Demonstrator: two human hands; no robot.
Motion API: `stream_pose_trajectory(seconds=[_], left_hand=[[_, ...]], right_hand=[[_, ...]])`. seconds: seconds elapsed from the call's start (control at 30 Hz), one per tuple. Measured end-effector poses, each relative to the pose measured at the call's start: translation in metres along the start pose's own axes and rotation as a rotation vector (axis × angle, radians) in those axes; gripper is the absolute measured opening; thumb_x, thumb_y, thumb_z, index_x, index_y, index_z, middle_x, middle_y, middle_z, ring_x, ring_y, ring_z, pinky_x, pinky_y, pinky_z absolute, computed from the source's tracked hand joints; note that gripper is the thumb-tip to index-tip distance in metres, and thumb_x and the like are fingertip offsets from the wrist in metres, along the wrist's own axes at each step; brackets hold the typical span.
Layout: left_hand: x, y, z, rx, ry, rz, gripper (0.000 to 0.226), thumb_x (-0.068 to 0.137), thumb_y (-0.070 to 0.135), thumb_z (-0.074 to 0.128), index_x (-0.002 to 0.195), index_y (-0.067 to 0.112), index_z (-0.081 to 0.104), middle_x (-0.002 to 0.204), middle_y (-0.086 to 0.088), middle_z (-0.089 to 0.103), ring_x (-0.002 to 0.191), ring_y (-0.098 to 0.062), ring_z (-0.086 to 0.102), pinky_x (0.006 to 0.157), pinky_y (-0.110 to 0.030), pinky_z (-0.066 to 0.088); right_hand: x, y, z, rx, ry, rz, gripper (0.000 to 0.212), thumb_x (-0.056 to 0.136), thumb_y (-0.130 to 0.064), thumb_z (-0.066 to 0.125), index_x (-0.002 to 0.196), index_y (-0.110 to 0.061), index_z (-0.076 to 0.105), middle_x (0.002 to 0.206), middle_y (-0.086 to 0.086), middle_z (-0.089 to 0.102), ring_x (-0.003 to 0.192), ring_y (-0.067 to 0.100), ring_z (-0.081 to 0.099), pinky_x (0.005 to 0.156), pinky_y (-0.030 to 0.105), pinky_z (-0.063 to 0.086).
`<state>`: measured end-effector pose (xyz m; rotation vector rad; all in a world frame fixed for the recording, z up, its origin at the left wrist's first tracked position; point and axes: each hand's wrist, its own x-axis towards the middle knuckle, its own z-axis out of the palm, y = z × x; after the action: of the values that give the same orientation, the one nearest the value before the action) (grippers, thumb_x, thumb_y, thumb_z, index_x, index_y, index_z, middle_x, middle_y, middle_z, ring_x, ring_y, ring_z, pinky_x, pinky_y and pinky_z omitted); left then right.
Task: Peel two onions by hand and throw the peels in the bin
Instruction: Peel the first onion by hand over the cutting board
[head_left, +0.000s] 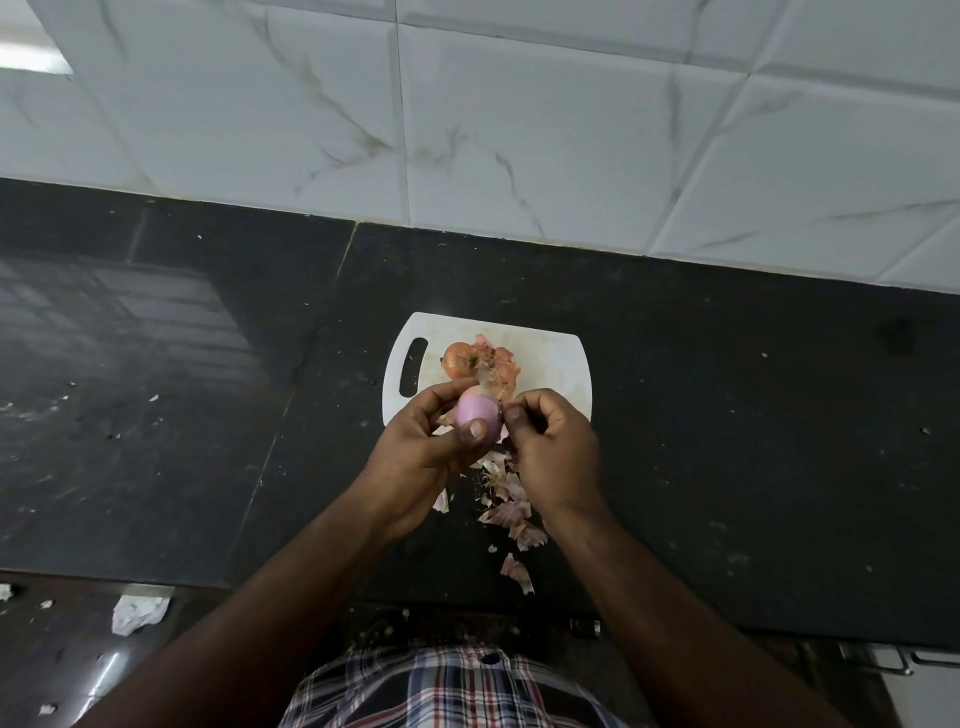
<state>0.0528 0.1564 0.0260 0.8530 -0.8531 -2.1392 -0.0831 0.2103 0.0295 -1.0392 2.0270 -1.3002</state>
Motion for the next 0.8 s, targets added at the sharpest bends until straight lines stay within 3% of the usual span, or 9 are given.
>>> stream_pose_trajectory(seconds=[0.1, 0.17, 0.23, 0.3, 0.4, 0.5, 0.6, 0.73, 0.8], left_hand=[[-0.001, 0.000, -0.005, 0.067, -0.004, 0.037, 0.061, 0.070, -0.004, 0.078, 0.128, 0.009, 0.061, 0.131, -0.017, 0.058, 0.102, -0.030, 0.069, 0.087, -0.039, 0.061], [-0.001, 0.001, -0.009, 0.161, -0.031, 0.053, 0.063, 0.068, -0.005, 0.082, 0.126, 0.012, 0.063, 0.123, -0.012, 0.065, 0.102, -0.026, 0.069, 0.090, -0.038, 0.059], [0.001, 0.001, -0.011, 0.275, -0.056, 0.079, 0.066, 0.067, -0.005, 0.085, 0.126, 0.014, 0.062, 0.121, -0.010, 0.068, 0.104, -0.023, 0.068, 0.086, -0.034, 0.059], [0.003, 0.002, -0.010, 0.350, -0.063, 0.098, 0.068, 0.068, -0.007, 0.083, 0.128, 0.014, 0.061, 0.124, -0.011, 0.068, 0.108, -0.024, 0.068, 0.084, -0.033, 0.058], [0.005, 0.003, -0.008, 0.386, -0.063, 0.099, 0.067, 0.073, -0.013, 0.077, 0.132, 0.011, 0.058, 0.123, -0.011, 0.069, 0.110, -0.023, 0.069, 0.082, -0.031, 0.058], [0.004, 0.002, -0.008, 0.306, -0.058, 0.076, 0.063, 0.073, -0.016, 0.071, 0.131, 0.002, 0.056, 0.105, -0.007, 0.076, 0.097, -0.017, 0.073, 0.079, -0.025, 0.058], [0.003, 0.002, -0.011, 0.306, -0.079, 0.075, 0.064, 0.071, -0.016, 0.071, 0.131, 0.001, 0.057, 0.111, -0.011, 0.075, 0.098, -0.021, 0.073, 0.081, -0.028, 0.059], [0.002, 0.004, -0.009, 0.341, -0.082, 0.083, 0.060, 0.075, -0.018, 0.071, 0.129, 0.007, 0.061, 0.125, -0.008, 0.069, 0.100, -0.024, 0.072, 0.084, -0.034, 0.060], [0.002, 0.004, -0.009, 0.363, -0.076, 0.092, 0.059, 0.076, -0.018, 0.072, 0.127, 0.011, 0.063, 0.125, -0.005, 0.069, 0.099, -0.024, 0.073, 0.083, -0.035, 0.060]], right_hand=[[0.003, -0.007, -0.007, 0.307, -0.084, 0.295, 0.026, 0.103, -0.021, 0.049, 0.083, -0.017, 0.065, 0.074, 0.003, 0.063, 0.065, 0.019, 0.062, 0.056, 0.033, 0.051], [0.007, -0.008, -0.018, 0.260, -0.175, 0.213, 0.034, 0.104, -0.036, 0.045, 0.092, -0.015, 0.069, 0.083, 0.003, 0.070, 0.070, 0.015, 0.066, 0.058, 0.028, 0.053], [0.011, -0.006, -0.025, 0.119, -0.314, 0.023, 0.031, 0.096, -0.045, 0.056, 0.113, -0.023, 0.070, 0.106, -0.008, 0.072, 0.089, 0.010, 0.070, 0.071, 0.028, 0.057], [0.014, -0.006, -0.026, 0.023, -0.398, -0.078, 0.042, 0.086, -0.046, 0.071, 0.124, -0.031, 0.066, 0.122, -0.016, 0.067, 0.107, 0.006, 0.066, 0.088, 0.030, 0.056], [0.016, -0.007, -0.024, 0.069, -0.341, -0.074, 0.038, 0.078, -0.031, 0.082, 0.115, -0.026, 0.073, 0.115, -0.013, 0.071, 0.106, 0.004, 0.067, 0.091, 0.036, 0.057], [0.015, -0.006, -0.024, 0.122, -0.280, -0.070, 0.024, 0.080, -0.017, 0.082, 0.103, -0.019, 0.076, 0.100, -0.009, 0.075, 0.090, 0.003, 0.071, 0.077, 0.026, 0.059], [0.015, -0.007, -0.025, 0.129, -0.249, -0.073, 0.010, 0.085, -0.009, 0.076, 0.090, -0.018, 0.077, 0.087, -0.008, 0.075, 0.079, 0.004, 0.071, 0.065, 0.017, 0.055], [0.020, -0.007, -0.030, 0.139, -0.313, -0.028, 0.008, 0.092, -0.015, 0.069, 0.094, -0.019, 0.075, 0.093, -0.005, 0.073, 0.084, 0.013, 0.073, 0.072, 0.037, 0.063], [0.019, -0.008, -0.030, 0.123, -0.378, -0.046, 0.016, 0.088, -0.023, 0.075, 0.104, -0.022, 0.074, 0.101, -0.006, 0.073, 0.087, 0.013, 0.073, 0.075, 0.038, 0.063]])
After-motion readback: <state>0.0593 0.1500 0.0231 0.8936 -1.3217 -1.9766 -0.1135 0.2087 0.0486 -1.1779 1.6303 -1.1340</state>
